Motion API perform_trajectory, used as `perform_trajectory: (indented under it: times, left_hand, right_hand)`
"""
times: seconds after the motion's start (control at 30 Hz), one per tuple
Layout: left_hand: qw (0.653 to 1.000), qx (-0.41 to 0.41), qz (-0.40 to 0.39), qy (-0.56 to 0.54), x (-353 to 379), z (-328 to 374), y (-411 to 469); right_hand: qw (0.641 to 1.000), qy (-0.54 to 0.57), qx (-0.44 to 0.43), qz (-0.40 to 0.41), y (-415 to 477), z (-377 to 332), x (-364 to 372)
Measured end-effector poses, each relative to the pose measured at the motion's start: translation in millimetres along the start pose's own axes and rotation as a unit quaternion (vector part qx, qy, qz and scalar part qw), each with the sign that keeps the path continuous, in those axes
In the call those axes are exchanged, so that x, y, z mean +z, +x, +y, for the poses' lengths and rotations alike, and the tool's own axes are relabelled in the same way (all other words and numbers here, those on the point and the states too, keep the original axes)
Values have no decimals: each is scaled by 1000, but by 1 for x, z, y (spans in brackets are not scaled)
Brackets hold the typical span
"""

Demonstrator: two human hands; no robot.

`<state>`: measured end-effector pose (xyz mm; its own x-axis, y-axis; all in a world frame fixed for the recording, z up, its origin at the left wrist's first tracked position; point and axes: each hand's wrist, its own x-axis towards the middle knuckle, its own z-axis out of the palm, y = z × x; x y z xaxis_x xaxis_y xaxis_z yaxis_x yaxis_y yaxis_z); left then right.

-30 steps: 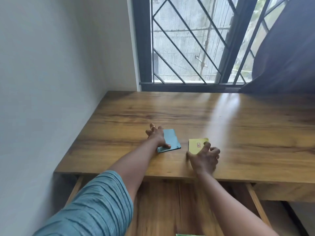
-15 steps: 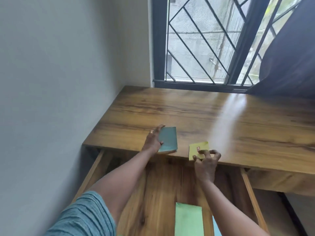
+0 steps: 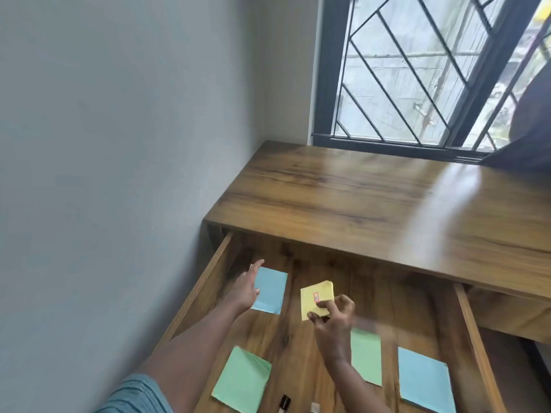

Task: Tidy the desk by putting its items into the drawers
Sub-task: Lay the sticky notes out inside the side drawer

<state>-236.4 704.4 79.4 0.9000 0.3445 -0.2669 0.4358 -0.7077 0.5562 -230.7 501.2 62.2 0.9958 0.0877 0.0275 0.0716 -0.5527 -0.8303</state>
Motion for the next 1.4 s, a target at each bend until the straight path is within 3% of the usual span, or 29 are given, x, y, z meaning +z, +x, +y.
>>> perform_trajectory:
  times: [0.27,0.53,0.67,0.8,0.93,1.1,1.4]
  left_hand:
    - [994,-89,-48,48,17,-41,6]
    - [984,-126,-53,110,27,-46,-4]
    - [987,-117,-36,104,36,-46,-14]
    - [984,-81,-68,142,54,-43,-26]
    - [975,-68,-98,188,64,-52,-34]
    - [970,-60,-110,208,61,-63,-37]
    - [974,-64,-110,189,61,-69,-41]
  right_hand:
    - [997,-32,39,-65,-27,11,32]
    - [994,-63,61,-67,-39,16,53]
    - [986,-142,68,-59,-45,14,58]
    - [970,-233,47,-47,-46,16,61]
    - [972,-227,10,-56,-45,18,66]
    - [960,-219,-22,-172,-43,19,65]
    - [954,-237,-38,-178,-46,20,69]
